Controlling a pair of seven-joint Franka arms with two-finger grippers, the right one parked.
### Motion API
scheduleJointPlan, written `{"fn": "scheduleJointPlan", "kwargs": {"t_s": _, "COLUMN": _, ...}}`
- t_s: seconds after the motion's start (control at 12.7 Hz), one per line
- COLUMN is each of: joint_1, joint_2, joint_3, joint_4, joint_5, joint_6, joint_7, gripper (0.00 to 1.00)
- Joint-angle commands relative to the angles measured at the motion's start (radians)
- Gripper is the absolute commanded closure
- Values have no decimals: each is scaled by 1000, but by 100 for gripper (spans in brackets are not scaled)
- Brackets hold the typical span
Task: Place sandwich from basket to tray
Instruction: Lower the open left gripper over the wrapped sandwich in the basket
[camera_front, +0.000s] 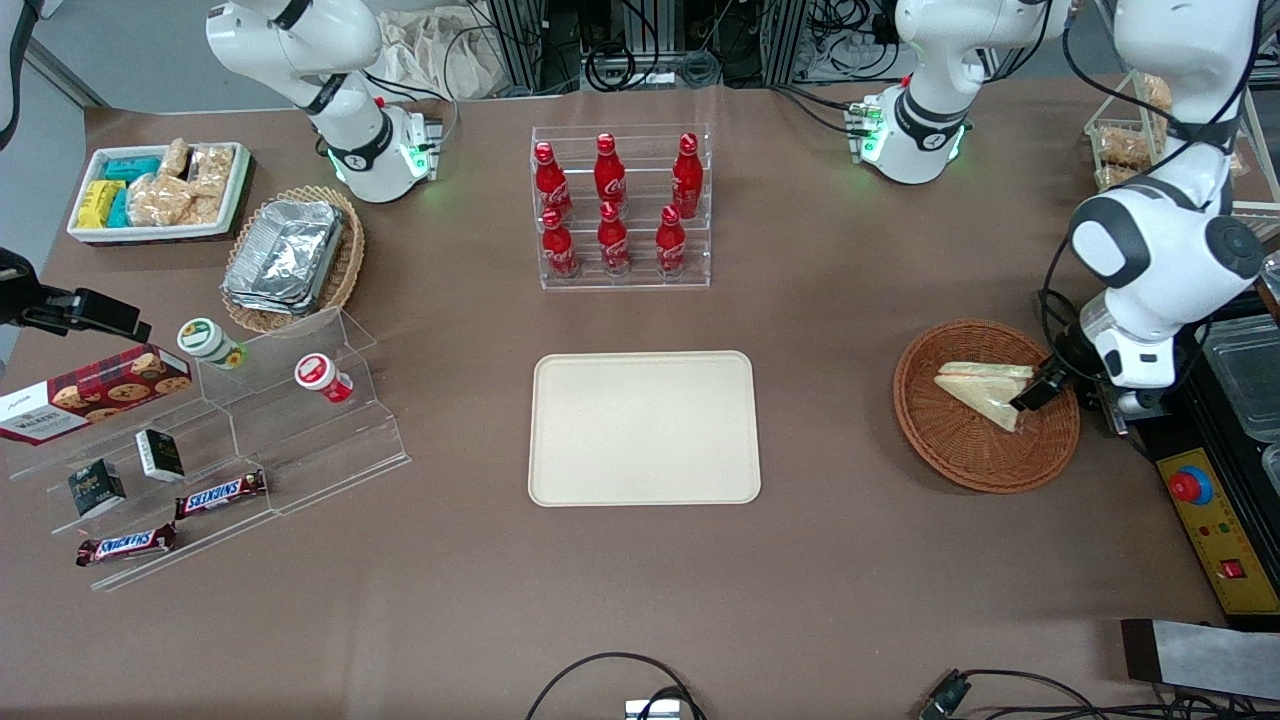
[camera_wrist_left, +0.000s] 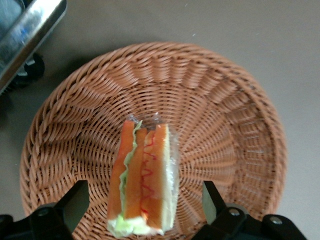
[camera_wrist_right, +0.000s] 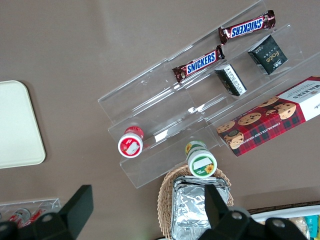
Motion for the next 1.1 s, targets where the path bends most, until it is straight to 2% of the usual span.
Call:
{"fn": "scheduleJointPlan", "kwargs": {"t_s": 0.0, "joint_1": -11, "joint_2": 9, "joint_3": -8, "joint_4": -37, "joint_5": -22, "joint_6": 58, "joint_7": -14, "gripper": 0}}
{"fn": "scheduleJointPlan", "kwargs": {"t_s": 0.31, "joint_1": -11, "joint_2": 29, "joint_3": -46, "joint_4": -59, "joint_5": -76, "joint_6": 127, "joint_7": -14, "gripper": 0}}
{"fn": "scheduleJointPlan", "kwargs": {"t_s": 0.55, "joint_1": -11, "joint_2": 35, "joint_3": -50, "joint_4": -60, "joint_5": -76, "joint_6": 132, "joint_7": -12, "gripper": 3}}
{"fn": "scheduleJointPlan", "kwargs": {"t_s": 0.63, "joint_1": -11, "joint_2": 35, "joint_3": -50, "joint_4": -60, "joint_5": -76, "joint_6": 132, "joint_7": -12, "gripper": 17}}
{"fn": "scheduleJointPlan", "kwargs": {"t_s": 0.79, "joint_1": -11, "joint_2": 35, "joint_3": -50, "joint_4": -60, "joint_5": -76, "joint_6": 132, "joint_7": -6, "gripper": 55}}
{"fn": "scheduleJointPlan", "kwargs": {"t_s": 0.87, "joint_1": -12, "joint_2": 35, "joint_3": -50, "joint_4": -60, "joint_5": -76, "joint_6": 130, "joint_7": -2, "gripper": 70}}
{"fn": "scheduleJointPlan", "kwargs": {"t_s": 0.94, "joint_1": -11, "joint_2": 35, "joint_3": -50, "joint_4": -60, "joint_5": -76, "joint_6": 130, "joint_7": 3, "gripper": 82}}
{"fn": "scheduleJointPlan", "kwargs": {"t_s": 1.02, "joint_1": -12, "joint_2": 35, "joint_3": -50, "joint_4": -60, "joint_5": -76, "joint_6": 129, "joint_7": 4, "gripper": 85}}
